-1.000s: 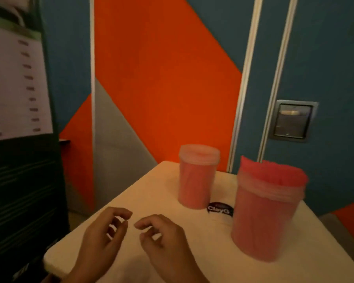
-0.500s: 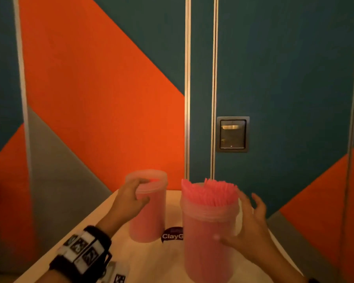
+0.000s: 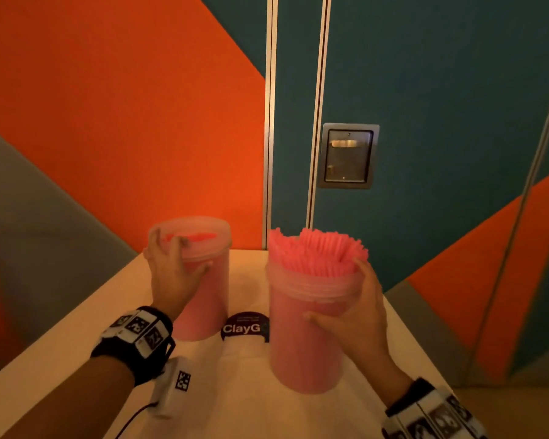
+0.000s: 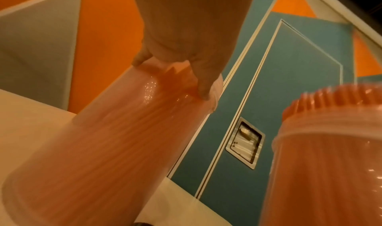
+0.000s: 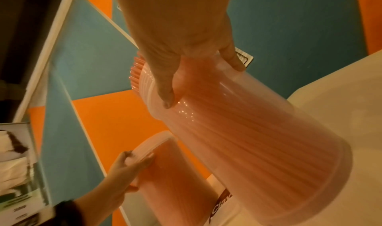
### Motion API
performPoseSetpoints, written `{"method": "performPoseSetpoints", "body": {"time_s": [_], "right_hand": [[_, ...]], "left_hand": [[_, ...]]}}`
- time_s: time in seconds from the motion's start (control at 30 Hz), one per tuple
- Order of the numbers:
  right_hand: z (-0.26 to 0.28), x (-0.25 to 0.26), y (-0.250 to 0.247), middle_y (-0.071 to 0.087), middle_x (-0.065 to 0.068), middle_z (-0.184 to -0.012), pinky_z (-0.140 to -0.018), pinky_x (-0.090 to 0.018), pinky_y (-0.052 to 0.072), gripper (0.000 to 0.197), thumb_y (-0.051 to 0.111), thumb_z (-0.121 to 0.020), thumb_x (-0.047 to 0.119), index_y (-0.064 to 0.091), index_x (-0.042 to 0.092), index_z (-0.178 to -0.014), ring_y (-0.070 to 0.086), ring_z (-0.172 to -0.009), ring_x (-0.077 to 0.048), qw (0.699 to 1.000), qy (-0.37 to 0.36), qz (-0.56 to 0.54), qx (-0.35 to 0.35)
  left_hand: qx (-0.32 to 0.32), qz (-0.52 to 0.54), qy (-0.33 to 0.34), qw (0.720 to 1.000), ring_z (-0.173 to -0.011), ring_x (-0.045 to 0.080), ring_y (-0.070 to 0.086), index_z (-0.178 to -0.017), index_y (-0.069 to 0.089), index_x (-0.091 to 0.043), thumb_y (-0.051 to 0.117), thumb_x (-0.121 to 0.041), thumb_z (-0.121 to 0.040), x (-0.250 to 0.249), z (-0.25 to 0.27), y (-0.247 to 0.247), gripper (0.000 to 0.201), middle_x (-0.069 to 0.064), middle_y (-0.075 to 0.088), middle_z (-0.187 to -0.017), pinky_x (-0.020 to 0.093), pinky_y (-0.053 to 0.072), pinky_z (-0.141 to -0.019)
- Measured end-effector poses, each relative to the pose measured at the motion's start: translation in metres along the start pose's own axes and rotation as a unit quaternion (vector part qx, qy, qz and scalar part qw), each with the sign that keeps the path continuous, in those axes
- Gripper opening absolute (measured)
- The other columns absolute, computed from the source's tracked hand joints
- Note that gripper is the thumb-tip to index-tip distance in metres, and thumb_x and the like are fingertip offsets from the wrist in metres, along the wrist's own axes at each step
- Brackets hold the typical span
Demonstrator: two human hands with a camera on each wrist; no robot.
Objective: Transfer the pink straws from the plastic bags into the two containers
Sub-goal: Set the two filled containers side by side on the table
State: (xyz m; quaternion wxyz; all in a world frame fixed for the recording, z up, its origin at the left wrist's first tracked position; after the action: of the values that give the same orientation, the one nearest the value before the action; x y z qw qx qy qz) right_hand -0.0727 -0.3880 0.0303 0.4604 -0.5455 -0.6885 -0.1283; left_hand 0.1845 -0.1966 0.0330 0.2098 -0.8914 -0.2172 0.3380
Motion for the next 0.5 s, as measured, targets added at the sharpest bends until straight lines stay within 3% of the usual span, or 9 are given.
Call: {"method": "performPoseSetpoints", "body": {"time_s": [0.1, 0.2, 0.4, 0.5], "right_hand": [[-0.018, -0.014, -0.001, 0.031, 0.002, -0.149, -0.101, -0.026, 0.030, 0.120, 0.094, -0.044, 0.018, 0.026, 0.027, -0.142, 0.034, -0.134, -0.017, 0.999, 0.006, 0.003, -0.045], [-0.035, -0.017, 0.002, 0.025, 0.000, -0.152, -0.108, -0.038, 0.029, 0.131, 0.093, -0.045, 0.016, 0.013, 0.026, -0.147, 0.029, -0.136, -0.017, 0.998, 0.021, -0.007, -0.063], [-0.060, -0.020, 0.028, 0.013, 0.002, -0.155, -0.111, -0.042, 0.026, 0.141, 0.093, -0.047, 0.020, -0.005, 0.031, -0.148, 0.022, -0.139, -0.015, 0.999, 0.017, -0.048, 0.014], [-0.070, -0.012, 0.027, -0.001, -0.001, -0.157, -0.116, -0.050, 0.015, 0.132, 0.088, -0.056, 0.031, -0.008, 0.031, -0.148, 0.007, -0.144, -0.019, 0.998, 0.022, -0.065, 0.013]], "left_hand": [[0.004, -0.011, 0.024, 1.000, -0.123, 0.048, 0.034, -0.103, 0.049, -0.005, 0.083, -0.024, -0.065, 0.002, -0.005, -0.006, 0.055, 0.028, 0.027, -0.141, 0.057, 0.035, -0.099], [0.018, -0.011, 0.028, 0.999, -0.125, 0.045, 0.034, -0.108, 0.049, -0.006, 0.082, -0.026, -0.067, 0.005, -0.007, -0.010, 0.057, 0.023, 0.024, -0.144, 0.054, 0.035, -0.102], [0.054, -0.021, 0.016, 0.998, -0.131, 0.040, 0.031, -0.119, 0.046, -0.004, 0.081, -0.030, -0.069, 0.009, -0.009, -0.020, 0.066, 0.017, 0.018, -0.149, 0.050, 0.036, -0.105], [0.104, -0.036, -0.005, 0.994, -0.140, 0.039, 0.015, -0.128, 0.039, -0.014, 0.078, -0.038, -0.070, 0.008, -0.009, -0.024, 0.074, 0.015, 0.005, -0.154, 0.056, 0.029, -0.108]]}}
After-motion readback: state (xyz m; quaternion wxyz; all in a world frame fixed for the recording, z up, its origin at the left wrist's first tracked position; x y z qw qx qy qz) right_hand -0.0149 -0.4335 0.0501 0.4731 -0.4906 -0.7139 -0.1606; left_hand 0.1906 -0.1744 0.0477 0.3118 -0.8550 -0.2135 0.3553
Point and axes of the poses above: each hand's wrist, its own z-axis away from the middle knuckle, its own y-axis out of the palm, x = y × z, the point moved 2 cm from there along -z, towards the middle knuckle
